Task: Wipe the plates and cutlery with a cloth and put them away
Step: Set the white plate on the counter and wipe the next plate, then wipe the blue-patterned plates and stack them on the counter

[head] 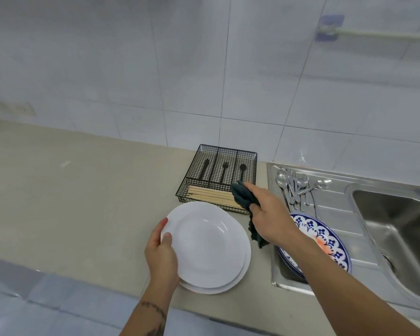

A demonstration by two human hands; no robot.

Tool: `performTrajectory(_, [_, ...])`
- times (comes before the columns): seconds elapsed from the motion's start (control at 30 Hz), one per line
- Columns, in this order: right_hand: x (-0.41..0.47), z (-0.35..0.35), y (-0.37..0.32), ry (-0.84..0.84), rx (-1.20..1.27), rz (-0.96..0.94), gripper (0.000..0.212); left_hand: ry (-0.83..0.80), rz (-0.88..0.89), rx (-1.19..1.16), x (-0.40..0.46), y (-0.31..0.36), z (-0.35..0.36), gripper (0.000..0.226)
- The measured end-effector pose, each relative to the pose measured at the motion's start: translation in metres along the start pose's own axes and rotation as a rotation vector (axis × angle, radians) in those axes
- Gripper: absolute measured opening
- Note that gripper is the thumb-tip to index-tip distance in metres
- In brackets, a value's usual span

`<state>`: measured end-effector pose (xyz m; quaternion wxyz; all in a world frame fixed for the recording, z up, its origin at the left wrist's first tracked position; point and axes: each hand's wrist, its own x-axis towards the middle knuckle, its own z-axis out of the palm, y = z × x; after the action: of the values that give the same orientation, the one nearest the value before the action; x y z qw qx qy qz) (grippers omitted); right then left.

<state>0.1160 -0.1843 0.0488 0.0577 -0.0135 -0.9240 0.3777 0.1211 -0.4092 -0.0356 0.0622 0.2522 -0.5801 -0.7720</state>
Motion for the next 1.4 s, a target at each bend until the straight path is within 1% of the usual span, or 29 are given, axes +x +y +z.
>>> performTrajectory(0.17, [-0.003, 0.006, 0.004, -0.014, -0.020, 0.022, 0.057, 0.049, 0.157, 0.294, 0.007, -0.014, -0.005, 0.050])
performTrajectory(0.23, [-0.005, 0.007, 0.005, -0.017, -0.021, 0.030, 0.057, 0.021, 0.209, 0.416, 0.014, -0.022, -0.011, 0.055])
performTrajectory(0.3, [-0.008, 0.008, 0.006, -0.014, -0.015, 0.035, 0.056, -0.016, 0.228, 0.488, 0.018, -0.028, -0.015, 0.058])
performTrajectory(0.43, [-0.010, 0.007, 0.009, -0.008, 0.003, 0.052, 0.056, -0.058, 0.203, 0.519, 0.016, -0.031, -0.022, 0.057])
performTrajectory(0.57, [-0.012, 0.003, 0.014, -0.005, -0.007, 0.069, 0.055, -0.064, 0.207, 0.523, 0.014, -0.032, -0.023, 0.053])
performTrajectory(0.63, [-0.014, -0.002, 0.016, 0.004, -0.013, 0.065, 0.054, -0.038, 0.273, 0.600, 0.015, -0.028, -0.021, 0.052])
performTrajectory(0.7, [-0.016, -0.012, 0.020, 0.024, 0.004, 0.080, 0.053, 0.011, 0.394, 0.709, 0.014, -0.021, -0.013, 0.051])
performTrajectory(0.77, [-0.019, -0.024, 0.027, 0.058, 0.019, 0.110, 0.052, 0.027, 0.493, 0.733, 0.006, -0.011, 0.007, 0.051])
performTrajectory(0.83, [-0.023, -0.039, 0.039, 0.111, 0.026, 0.164, 0.053, -0.064, 0.570, 0.703, -0.007, -0.006, 0.036, 0.051])
performTrajectory(0.9, [-0.029, -0.054, 0.052, 0.161, 0.063, 0.220, 0.056, -0.234, 0.619, 0.678, -0.024, -0.007, 0.069, 0.048])
performTrajectory(1.0, [-0.042, -0.078, 0.073, 0.211, 0.082, 0.269, 0.055, -0.490, 0.570, 0.644, -0.049, -0.022, 0.113, 0.047])
performTrajectory(1.07, [-0.052, -0.094, 0.085, 0.244, 0.080, 0.291, 0.053, -0.599, 0.496, 0.675, -0.062, -0.036, 0.135, 0.048])
performTrajectory(1.13, [-0.063, -0.109, 0.098, 0.272, 0.048, 0.318, 0.052, -0.669, 0.405, 0.742, -0.071, -0.051, 0.154, 0.051])
performTrajectory(1.2, [-0.071, -0.116, 0.105, 0.273, 0.030, 0.332, 0.051, -0.683, 0.344, 0.804, -0.071, -0.063, 0.163, 0.055])
performTrajectory(1.27, [-0.082, -0.127, 0.119, 0.264, 0.035, 0.366, 0.049, -0.663, 0.360, 0.869, -0.073, -0.077, 0.175, 0.056])
performTrajectory(1.4, [-0.092, -0.148, 0.152, 0.215, 0.031, 0.389, 0.051, -0.548, 0.386, 0.992, -0.082, -0.091, 0.192, 0.057])
